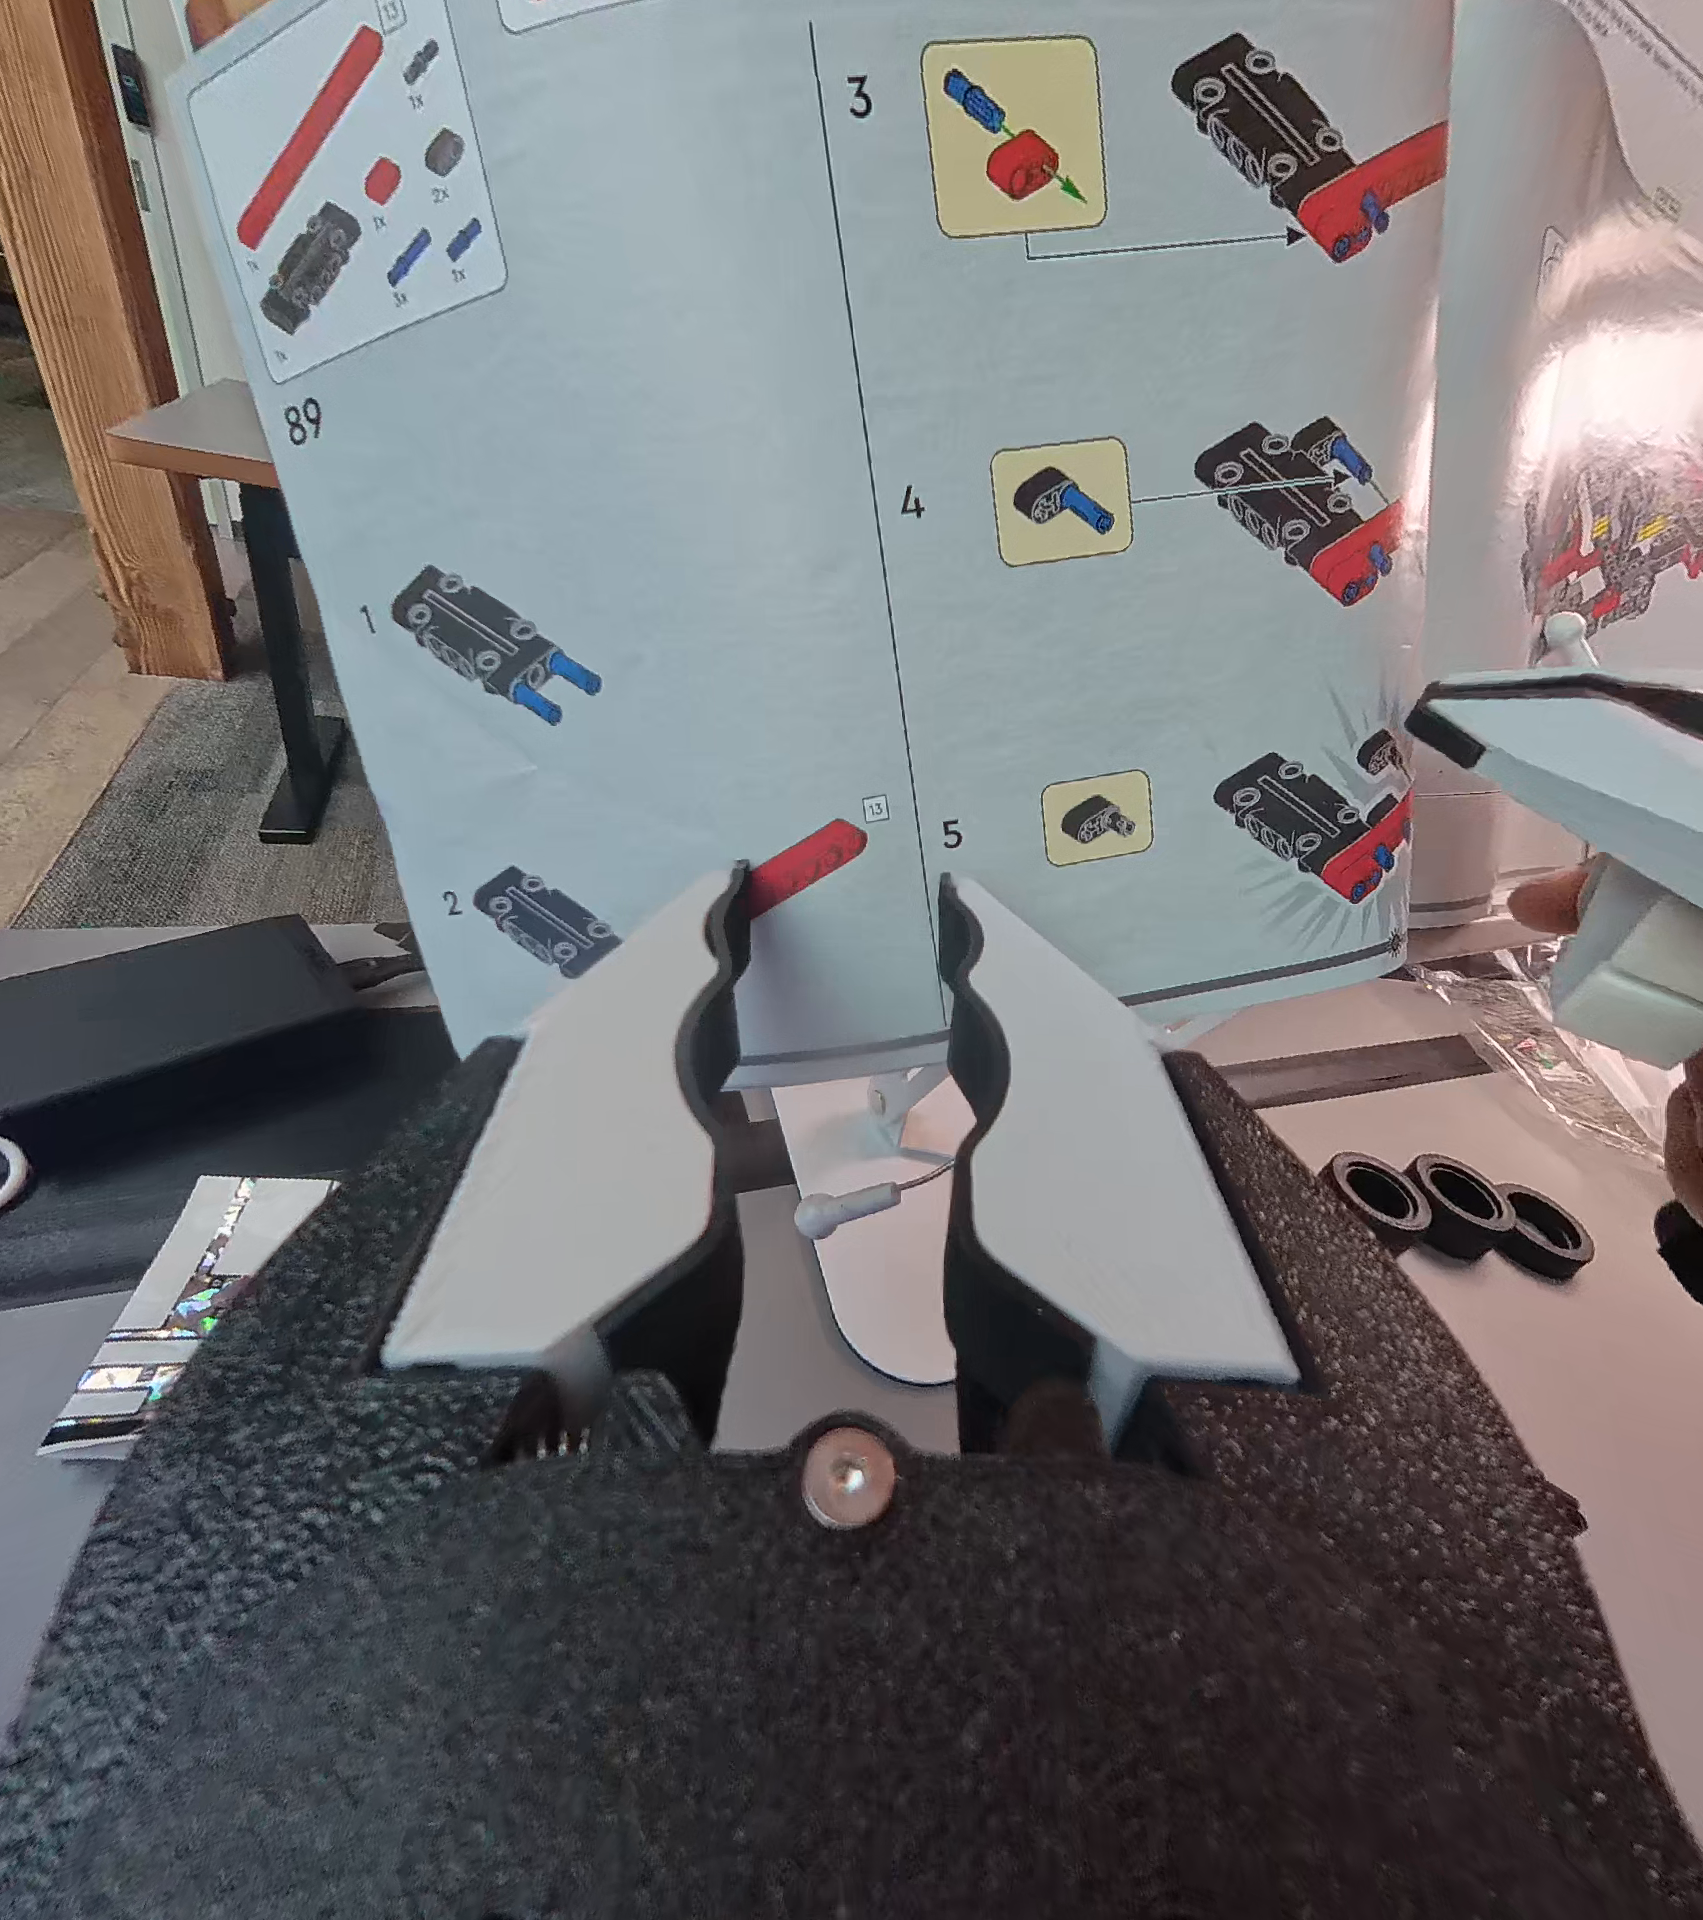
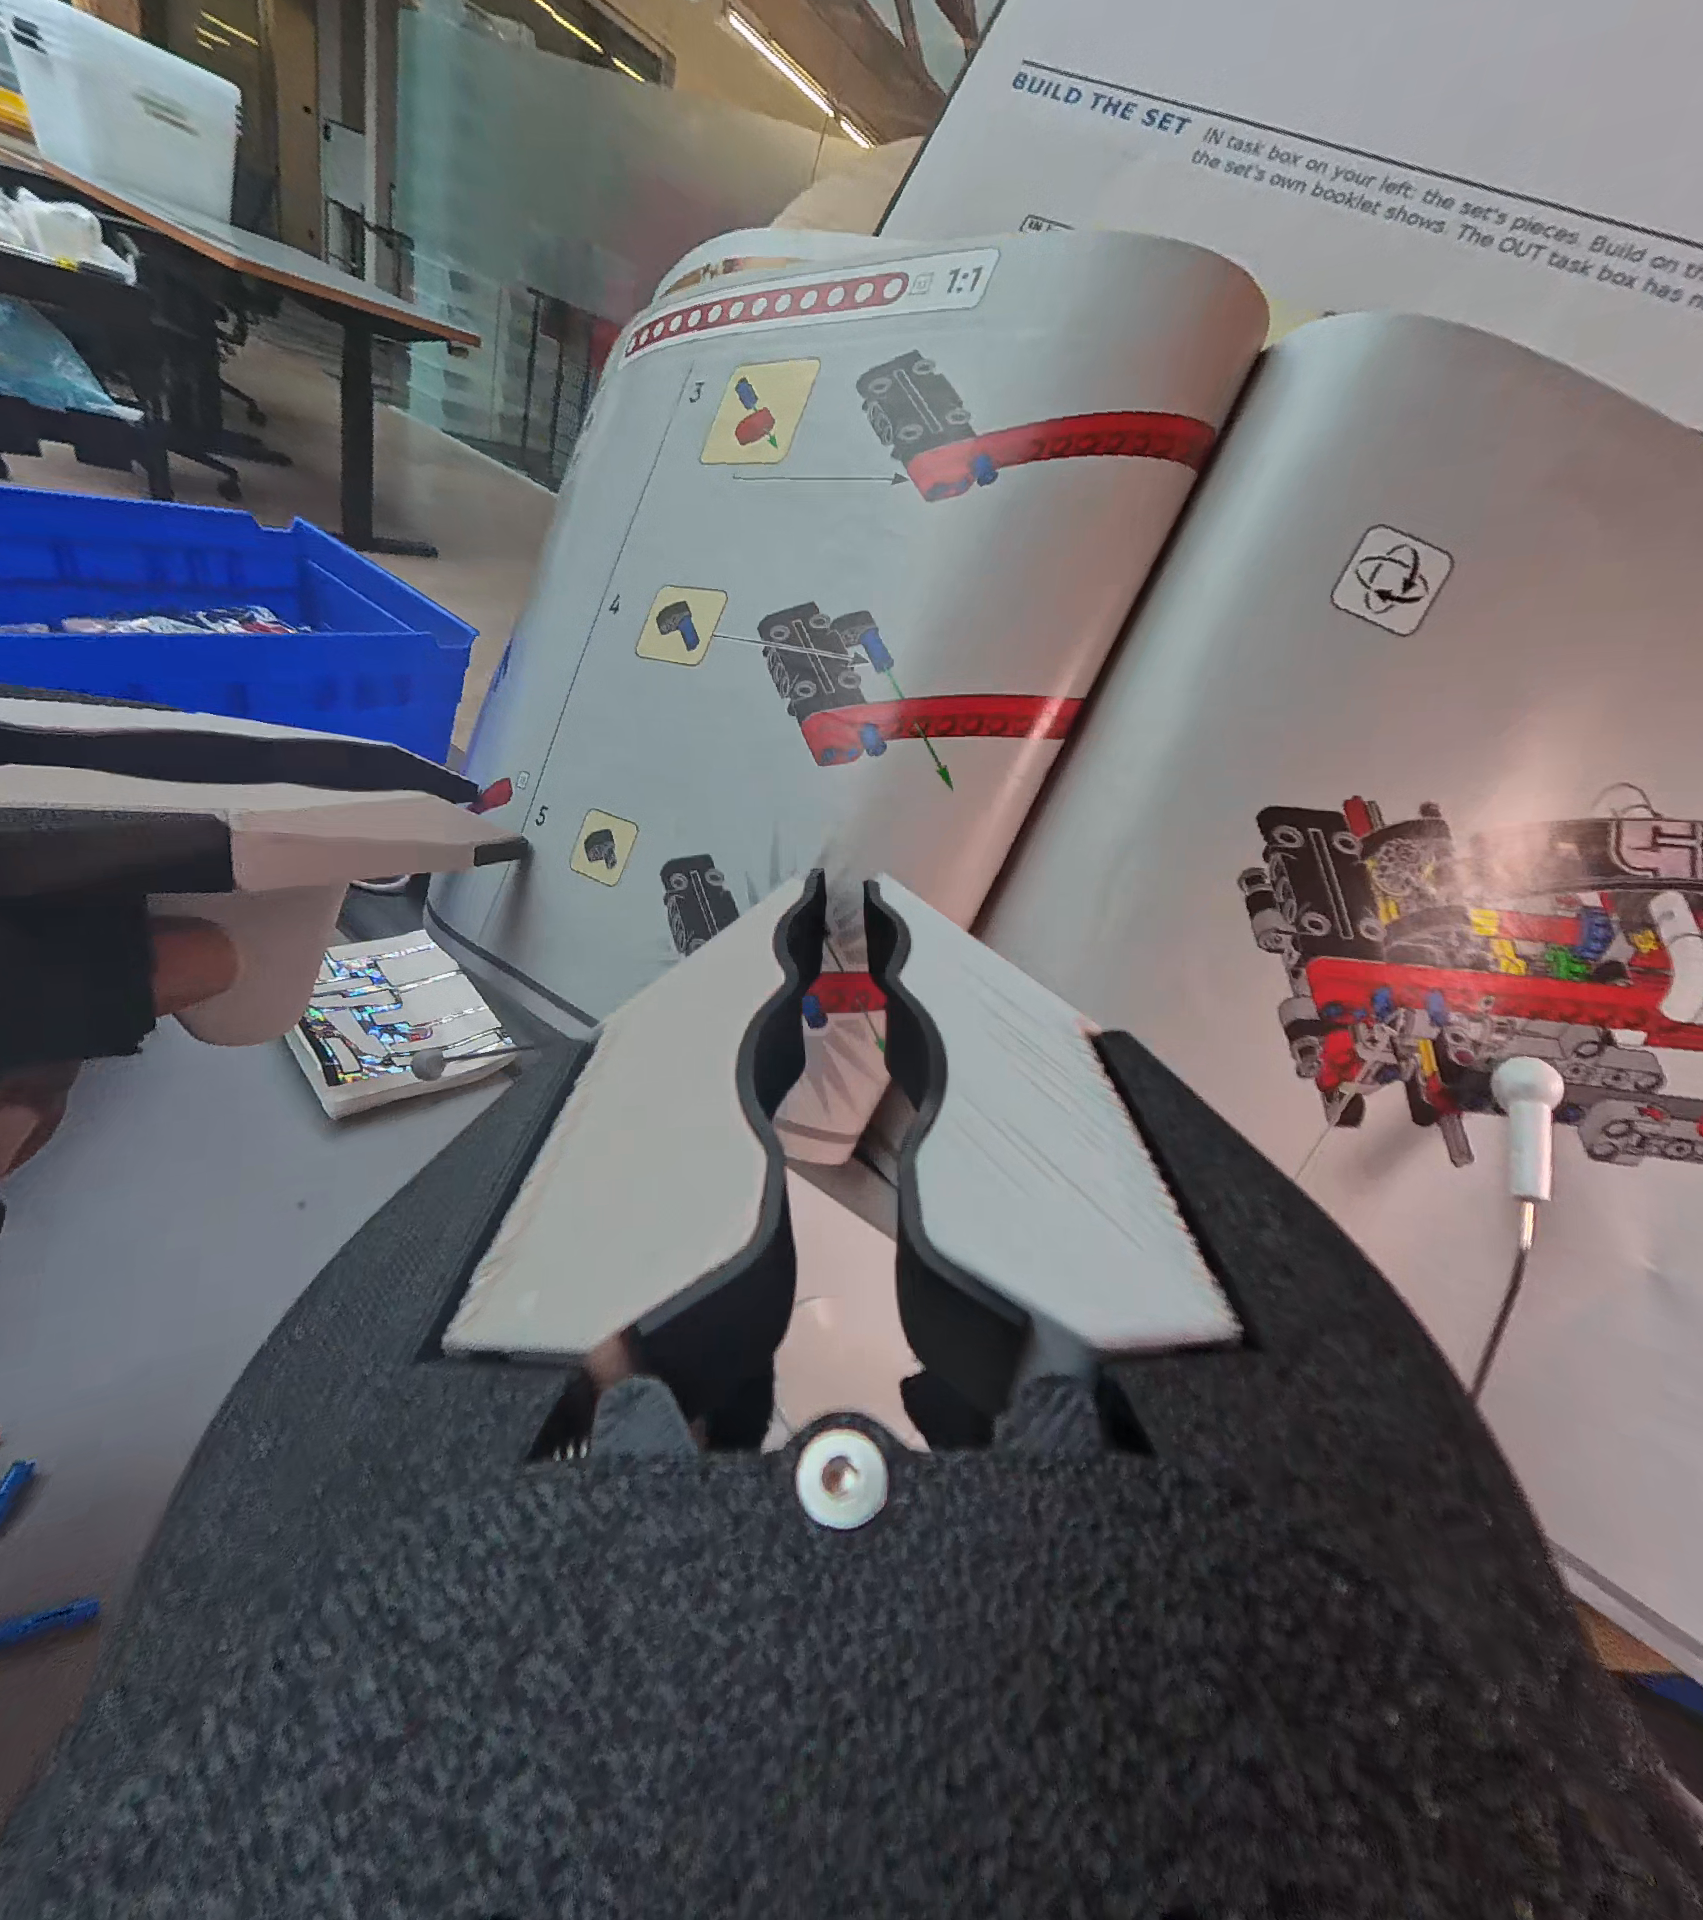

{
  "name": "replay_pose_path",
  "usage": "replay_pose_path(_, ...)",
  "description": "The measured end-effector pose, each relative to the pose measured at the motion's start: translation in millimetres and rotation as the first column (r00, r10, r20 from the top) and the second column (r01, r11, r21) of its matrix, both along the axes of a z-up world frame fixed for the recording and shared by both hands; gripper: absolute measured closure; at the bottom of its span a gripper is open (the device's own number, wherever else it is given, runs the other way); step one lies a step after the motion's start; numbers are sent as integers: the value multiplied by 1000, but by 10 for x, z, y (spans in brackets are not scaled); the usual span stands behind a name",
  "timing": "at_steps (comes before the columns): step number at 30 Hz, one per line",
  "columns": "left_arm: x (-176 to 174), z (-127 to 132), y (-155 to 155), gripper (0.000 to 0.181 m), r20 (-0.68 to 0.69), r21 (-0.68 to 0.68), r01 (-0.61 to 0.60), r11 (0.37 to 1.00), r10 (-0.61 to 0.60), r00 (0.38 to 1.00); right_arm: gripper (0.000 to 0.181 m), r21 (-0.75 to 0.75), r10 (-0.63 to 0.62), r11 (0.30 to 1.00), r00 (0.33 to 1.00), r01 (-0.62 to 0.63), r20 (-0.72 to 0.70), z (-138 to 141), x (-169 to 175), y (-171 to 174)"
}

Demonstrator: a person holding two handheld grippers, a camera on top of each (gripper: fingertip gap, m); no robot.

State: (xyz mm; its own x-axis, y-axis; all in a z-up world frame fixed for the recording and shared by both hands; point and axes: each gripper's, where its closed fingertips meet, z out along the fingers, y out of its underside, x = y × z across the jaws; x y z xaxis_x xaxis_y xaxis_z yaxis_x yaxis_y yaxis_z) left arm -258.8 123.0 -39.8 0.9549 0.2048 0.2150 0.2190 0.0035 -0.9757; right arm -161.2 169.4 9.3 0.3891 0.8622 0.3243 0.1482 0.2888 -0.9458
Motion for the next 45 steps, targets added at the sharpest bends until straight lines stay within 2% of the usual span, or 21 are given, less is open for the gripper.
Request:
replay_pose_path(11, 30, -10, 8, 180, -22, -16, 15, 1000, -16, 1000, 166, -38, -24, 999, 999, 25, 21, -255, 278, 122)
replay_pose_path(14, 23, 19, -12, 181, -28, -7, 7, 1000, -8, 1000, 164, -43, -38, 998, 999, 39, 20, -285, 353, 170)
replay_pose_path(18, -32, 162, -44, 122, 11, 60, -20, 998, 19, 1000, 154, -39, -85, 996, 996, 85, 7, -288, 502, 302)
replay_pose_path(19, -40, 167, -17, 101, 32, 56, -14, 998, 12, 999, 151, -47, -99, 994, 995, 99, 2, -289, 540, 346)
replay_pose_path(20, -38, 171, 16, 87, 48, 53, -2, 999, -1, 999, 148, -57, -113, 992, 994, 112, -6, -287, 579, 391)
replay_pose_path(21, -17, 176, 55, 84, 56, 50, 19, 999, -22, 998, 147, -65, -126, 990, 992, 125, -16, -280, 618, 435)
replay_pose_path(23, 23, 159, 121, 88, 43, 22, 41, 999, -42, 998, 147, -72, -150, 986, 988, 147, -32, -259, 693, 517)
replay_pose_path(25, 1, 158, 127, 110, -18, -9, 5, 1000, -5, 1000, 147, -75, -165, 984, 986, 162, -35, -251, 757, 589)
replay_pose_path(27, -1, 219, 89, 140, -54, 4, -20, 1000, 20, 998, 147, -86, -177, 981, 984, 174, -31, -262, 819, 653)
replay_pose_path(28, 13, 251, 70, 165, -66, 14, -14, 1000, 15, 998, 147, -93, -180, 980, 983, 177, -30, -271, 847, 679)
replay_pose_path(29, 38, 273, 60, 181, -69, 19, 2, 1000, 0, 998, 147, -98, -182, 979, 983, 179, -28, -279, 871, 698)
replay_pose_path(35, 57, 374, 2, 181, -85, 30, -14, 999, 17, 996, 147, -110, -157, 982, 988, 154, -14, -322, 906, 686)
replay_pose_path(36, 16, 387, -16, 165, -89, 34, -48, 998, 51, 995, 147, -107, -147, 984, 989, 144, -20, -305, 892, 652)
replay_pose_path(38, -69, 418, -21, 103, -65, 51, -101, 994, 104, 992, 147, -86, -121, 989, 992, 119, -22, -268, 836, 553)
replay_pose_path(39, -64, 388, 28, 83, -30, 33, -86, 996, 87, 996, 147, -71, -108, 992, 994, 107, -19, -252, 799, 502)
replay_pose_path(40, -28, 331, 100, 73, 14, -1, -49, 999, 49, 999, 147, -56, -97, 994, 995, 96, -15, -237, 763, 455)
replay_pose_path(41, 14, 285, 163, 74, 49, -29, -13, 1000, 14, 999, 147, -45, -88, 995, 996, 87, -11, -228, 730, 418)
replay_pose_path(42, 48, 263, 205, 89, 54, -44, 9, 999, -7, 999, 147, -44, -80, 996, 997, 80, -8, -222, 702, 391)
replay_pose_path(43, 32, 253, 222, 94, 31, -61, -10, 998, 12, 999, 147, -49, -74, 996, 997, 73, -9, -216, 687, 370)
replay_pose_path(45, 10, 302, 195, 118, -35, -59, -45, 997, 43, 998, 147, -57, -67, 996, 998, 66, -15, -199, 690, 347)
